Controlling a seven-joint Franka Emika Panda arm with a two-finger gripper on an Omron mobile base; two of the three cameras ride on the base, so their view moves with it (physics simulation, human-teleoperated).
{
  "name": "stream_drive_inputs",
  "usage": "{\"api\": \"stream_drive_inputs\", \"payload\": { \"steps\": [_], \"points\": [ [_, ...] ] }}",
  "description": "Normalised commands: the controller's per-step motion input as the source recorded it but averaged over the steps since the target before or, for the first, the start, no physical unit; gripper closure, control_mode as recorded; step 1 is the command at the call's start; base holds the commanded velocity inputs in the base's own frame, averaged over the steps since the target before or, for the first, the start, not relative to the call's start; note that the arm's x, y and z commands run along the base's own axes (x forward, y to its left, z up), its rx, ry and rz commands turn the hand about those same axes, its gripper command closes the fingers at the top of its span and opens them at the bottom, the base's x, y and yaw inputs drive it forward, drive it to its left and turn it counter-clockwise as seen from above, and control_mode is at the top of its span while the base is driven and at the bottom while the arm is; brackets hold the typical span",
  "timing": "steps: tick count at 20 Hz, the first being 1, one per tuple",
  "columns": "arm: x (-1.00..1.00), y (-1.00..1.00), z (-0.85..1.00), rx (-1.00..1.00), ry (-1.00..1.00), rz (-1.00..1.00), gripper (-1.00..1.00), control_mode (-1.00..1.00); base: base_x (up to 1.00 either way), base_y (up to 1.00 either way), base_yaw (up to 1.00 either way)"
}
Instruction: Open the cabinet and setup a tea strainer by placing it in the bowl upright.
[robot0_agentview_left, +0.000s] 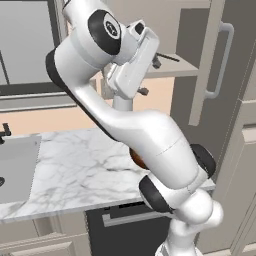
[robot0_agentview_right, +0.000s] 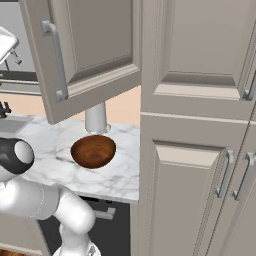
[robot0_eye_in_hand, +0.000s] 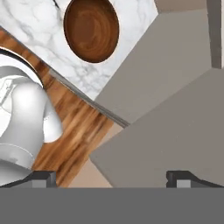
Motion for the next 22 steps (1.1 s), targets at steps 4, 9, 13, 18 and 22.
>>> {"api": "stream_drive_inputs", "payload": {
  "steps": [4, 9, 13, 18, 22],
  "points": [
    [0.0, -0.49, -0.26, -0.17, 0.2, 0.03, -1.0, -1.0, 0.0, 0.0, 0.0],
    [-0.31, -0.53, -0.02, -0.21, 0.13, 0.03, -1.0, -1.0, 0.0, 0.0, 0.0],
    [-0.47, -0.74, 0.0, -0.16, 0.14, 0.04, -1.0, -1.0, 0.0, 0.0, 0.0],
    [-0.47, -0.54, 0.11, -0.13, 0.11, 0.01, -1.0, -1.0, 0.0, 0.0, 0.0],
    [-0.54, -0.43, 0.18, -0.15, 0.06, 0.0, -1.0, -1.0, 0.0, 0.0, 0.0]
  ]
}}
